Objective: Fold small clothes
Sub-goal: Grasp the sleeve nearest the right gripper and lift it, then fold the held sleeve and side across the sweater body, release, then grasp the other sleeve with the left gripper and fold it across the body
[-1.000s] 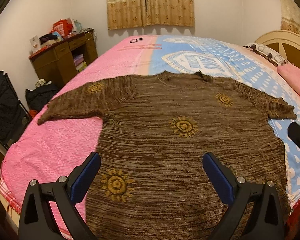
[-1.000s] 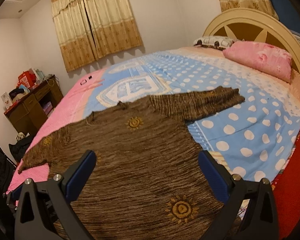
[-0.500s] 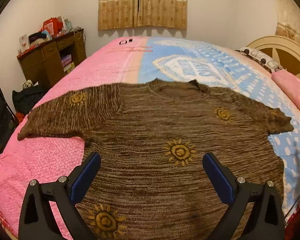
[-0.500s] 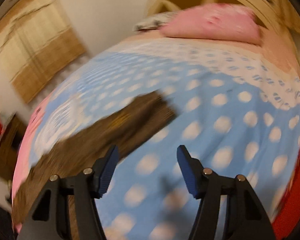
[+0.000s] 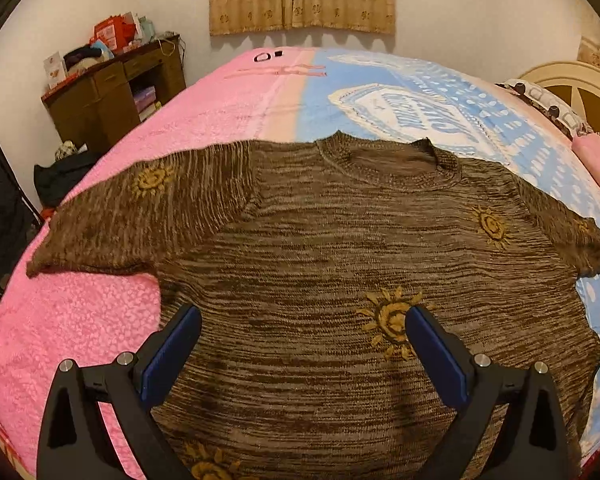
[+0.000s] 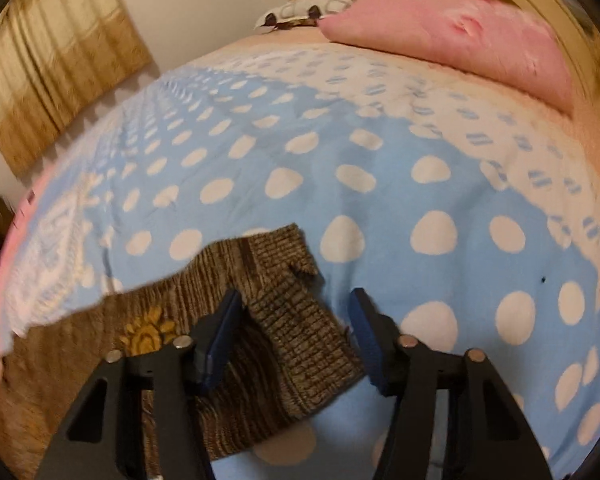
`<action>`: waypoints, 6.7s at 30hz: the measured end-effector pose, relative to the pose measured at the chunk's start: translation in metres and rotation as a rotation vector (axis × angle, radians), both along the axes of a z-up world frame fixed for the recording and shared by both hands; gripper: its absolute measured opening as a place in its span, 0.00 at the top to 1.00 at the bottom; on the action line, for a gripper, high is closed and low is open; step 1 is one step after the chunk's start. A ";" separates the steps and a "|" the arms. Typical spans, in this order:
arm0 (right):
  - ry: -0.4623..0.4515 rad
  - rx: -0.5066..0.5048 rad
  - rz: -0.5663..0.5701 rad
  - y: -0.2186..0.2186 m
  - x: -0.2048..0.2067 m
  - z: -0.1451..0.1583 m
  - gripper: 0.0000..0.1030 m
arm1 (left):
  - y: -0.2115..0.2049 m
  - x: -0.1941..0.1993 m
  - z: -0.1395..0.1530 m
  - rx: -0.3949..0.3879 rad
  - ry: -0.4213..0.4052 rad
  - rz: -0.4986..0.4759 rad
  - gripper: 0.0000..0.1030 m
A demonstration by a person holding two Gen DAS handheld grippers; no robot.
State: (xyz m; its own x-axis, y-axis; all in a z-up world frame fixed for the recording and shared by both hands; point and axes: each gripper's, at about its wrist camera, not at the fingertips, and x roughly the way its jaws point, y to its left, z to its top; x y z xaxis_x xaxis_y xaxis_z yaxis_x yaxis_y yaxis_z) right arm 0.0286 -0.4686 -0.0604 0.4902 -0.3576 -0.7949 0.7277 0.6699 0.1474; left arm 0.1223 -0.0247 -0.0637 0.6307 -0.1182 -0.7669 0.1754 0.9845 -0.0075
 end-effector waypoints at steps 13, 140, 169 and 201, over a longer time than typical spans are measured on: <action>-0.153 -0.039 0.192 0.076 0.001 0.081 0.88 | 0.028 -0.013 0.014 -0.074 -0.030 0.026 0.01; -0.367 0.041 0.846 0.318 0.028 0.064 0.34 | 0.266 0.043 -0.013 -0.334 0.008 0.686 0.01; -0.265 0.120 0.802 0.341 0.024 0.037 0.34 | 0.277 0.083 0.000 -0.287 -0.130 0.694 0.91; -0.274 0.213 0.584 0.257 0.015 0.021 0.34 | 0.001 0.004 0.010 -0.160 -0.118 -0.205 0.31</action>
State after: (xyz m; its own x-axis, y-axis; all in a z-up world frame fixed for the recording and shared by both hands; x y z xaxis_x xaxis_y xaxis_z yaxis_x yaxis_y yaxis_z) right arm 0.0439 -0.2118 -0.0394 0.7491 0.1777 -0.6382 0.1726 0.8777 0.4470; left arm 0.1262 -0.0237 -0.0540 0.6649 -0.3659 -0.6512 0.3792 0.9164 -0.1278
